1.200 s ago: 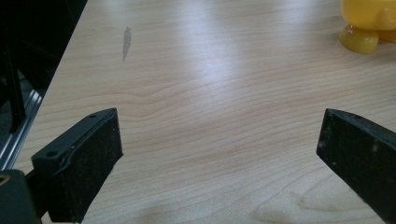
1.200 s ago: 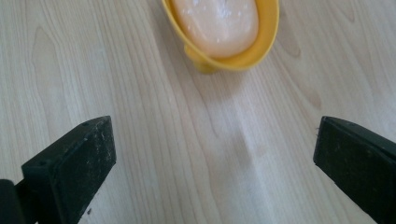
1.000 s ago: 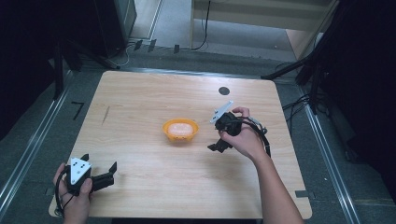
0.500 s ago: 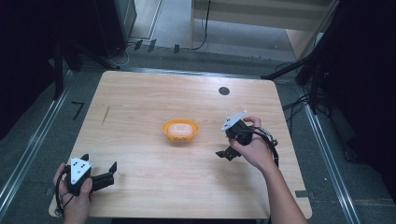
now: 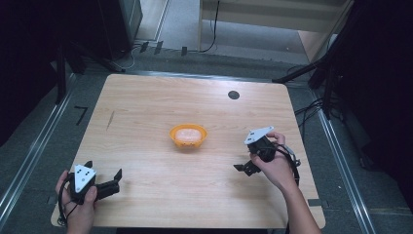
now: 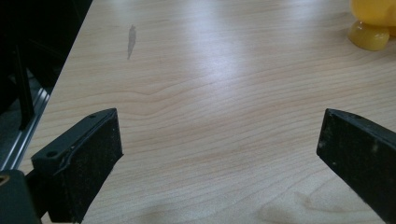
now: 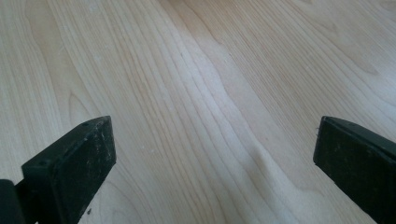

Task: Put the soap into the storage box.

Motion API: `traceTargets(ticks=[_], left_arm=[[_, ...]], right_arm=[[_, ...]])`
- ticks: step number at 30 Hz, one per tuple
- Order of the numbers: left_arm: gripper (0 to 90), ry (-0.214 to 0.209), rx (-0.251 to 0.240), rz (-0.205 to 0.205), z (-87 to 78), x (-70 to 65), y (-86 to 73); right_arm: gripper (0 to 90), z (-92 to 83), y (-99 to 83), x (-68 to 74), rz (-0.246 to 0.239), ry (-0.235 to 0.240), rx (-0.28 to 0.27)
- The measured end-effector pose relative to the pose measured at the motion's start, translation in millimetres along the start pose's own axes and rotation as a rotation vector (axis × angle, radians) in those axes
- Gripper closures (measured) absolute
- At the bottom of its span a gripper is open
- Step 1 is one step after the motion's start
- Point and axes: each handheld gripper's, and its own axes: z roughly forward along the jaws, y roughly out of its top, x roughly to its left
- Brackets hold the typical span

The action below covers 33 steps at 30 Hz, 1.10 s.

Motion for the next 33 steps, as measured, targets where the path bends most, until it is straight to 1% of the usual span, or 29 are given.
traceTargets(ticks=[2,8,12,14,18,24,27,30,33], left_arm=[[0.4,0.000,0.001,0.000,0.1,-0.1,0.0],[0.4,-0.001,0.000,0.000,0.6,0.0,0.2],[0.4,0.002,0.000,-0.002,0.6,0.0,0.2],[0.4,0.001,0.000,-0.002,0.6,-0.1,0.2],[0.4,0.003,0.002,-0.001,0.5,0.0,0.3],[0.4,0.017,0.002,-0.003,1.1,-0.5,0.5],[0.3,0.015,0.000,-0.004,1.0,-0.5,0.4],[0.3,0.016,-0.002,-0.006,0.9,-0.6,0.2],[0.3,0.015,-0.002,-0.005,0.8,-0.5,0.2]], right_arm=[[0.0,-1.7,-6.3,0.4,0.010,-0.004,-0.016],[0.0,-5.6,-21.7,2.4,0.040,-0.020,-0.036],[0.0,-8.6,-32.5,3.4,0.051,-0.041,-0.068],[0.0,-11.8,-38.2,4.0,0.064,-0.071,-0.089],[0.0,-19.7,-50.8,2.9,0.102,-0.102,-0.145],[0.0,-29.6,-70.7,2.7,0.140,-0.115,-0.188],[0.0,-34.0,-81.2,3.8,0.167,-0.119,-0.209],[0.0,-35.3,-92.0,5.7,0.187,-0.145,-0.228],[0.0,-35.5,-102.9,8.5,0.213,-0.141,-0.255]])
